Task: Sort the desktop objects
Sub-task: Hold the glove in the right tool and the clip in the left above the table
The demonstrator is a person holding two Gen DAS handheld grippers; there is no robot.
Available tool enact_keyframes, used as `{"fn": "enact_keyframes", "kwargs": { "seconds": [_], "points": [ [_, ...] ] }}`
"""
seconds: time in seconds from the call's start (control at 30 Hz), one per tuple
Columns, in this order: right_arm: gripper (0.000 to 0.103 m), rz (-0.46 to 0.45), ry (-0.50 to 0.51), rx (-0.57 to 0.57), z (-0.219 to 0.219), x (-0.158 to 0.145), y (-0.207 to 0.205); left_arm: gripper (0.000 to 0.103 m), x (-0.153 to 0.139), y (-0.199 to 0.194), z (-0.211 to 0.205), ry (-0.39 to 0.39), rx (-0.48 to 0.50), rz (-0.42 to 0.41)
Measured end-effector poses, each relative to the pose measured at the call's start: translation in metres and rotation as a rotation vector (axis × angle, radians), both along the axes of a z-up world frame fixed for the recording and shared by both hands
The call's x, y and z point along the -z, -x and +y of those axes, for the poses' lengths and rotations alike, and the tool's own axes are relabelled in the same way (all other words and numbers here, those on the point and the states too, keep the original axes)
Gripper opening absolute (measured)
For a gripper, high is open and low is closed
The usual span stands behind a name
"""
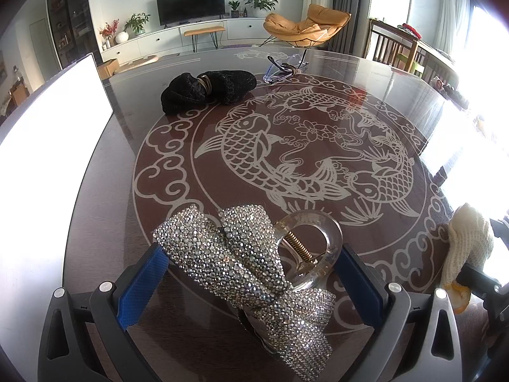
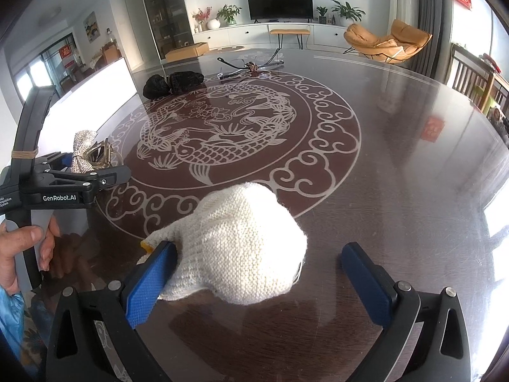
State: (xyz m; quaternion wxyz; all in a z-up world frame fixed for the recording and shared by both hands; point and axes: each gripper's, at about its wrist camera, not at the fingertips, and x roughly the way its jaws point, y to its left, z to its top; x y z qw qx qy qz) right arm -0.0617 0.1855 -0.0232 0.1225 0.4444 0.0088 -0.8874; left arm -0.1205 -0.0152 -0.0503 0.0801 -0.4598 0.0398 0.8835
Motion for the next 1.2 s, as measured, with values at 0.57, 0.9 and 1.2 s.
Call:
{"fn": "enact_keyframes", "kwargs": {
  "seconds": [0.57,0.9,1.2],
  "points": [
    [0.103,0.067,0.11,0.065,0.021,-0.012,-0.013,0.103,0.001,0.0,0.0,-0.001,-0.001,-0.001],
    [0.103,0.02,0.04,-0.012,-0.011,-0.004,-0.017,0.103,-0.001,-0.001,-0.001,-0.003,-0.003,0.0],
    [0.103,-0.012,-0.08,-0.144,-0.025,0.001,0.001,0.103,-0.001,-0.001,-0.001,-0.003,-0.003,0.0]
  ]
}}
